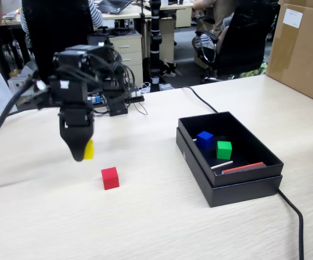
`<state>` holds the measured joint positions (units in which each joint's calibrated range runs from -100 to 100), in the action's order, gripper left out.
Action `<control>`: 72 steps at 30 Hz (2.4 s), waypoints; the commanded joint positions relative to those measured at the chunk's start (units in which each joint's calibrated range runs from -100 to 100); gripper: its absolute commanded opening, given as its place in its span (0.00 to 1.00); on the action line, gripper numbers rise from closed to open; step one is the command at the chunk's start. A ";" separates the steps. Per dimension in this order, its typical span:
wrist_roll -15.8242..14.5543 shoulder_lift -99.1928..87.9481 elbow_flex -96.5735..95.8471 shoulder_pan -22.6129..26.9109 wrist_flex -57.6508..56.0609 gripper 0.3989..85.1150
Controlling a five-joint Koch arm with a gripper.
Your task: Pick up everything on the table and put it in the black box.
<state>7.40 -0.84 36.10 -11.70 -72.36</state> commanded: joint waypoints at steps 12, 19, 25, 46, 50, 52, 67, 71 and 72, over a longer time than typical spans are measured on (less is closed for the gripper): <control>-12.55 -25.26 -7.91 22.22 0.00 0.11; -16.70 -9.31 -0.74 28.47 0.18 0.11; -17.92 -2.08 3.06 29.65 0.18 0.11; -18.90 -0.36 -0.74 29.40 -0.08 0.33; -18.27 -10.23 -0.56 27.84 -0.08 0.35; -17.44 -14.71 -1.02 26.72 -0.17 0.43; -7.03 -17.58 -5.82 10.21 -0.34 0.56; -6.25 -11.15 -6.64 7.72 -0.26 0.58; -6.06 -7.94 -6.73 6.84 -0.26 0.58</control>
<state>0.46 -10.81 27.34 -3.64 -72.51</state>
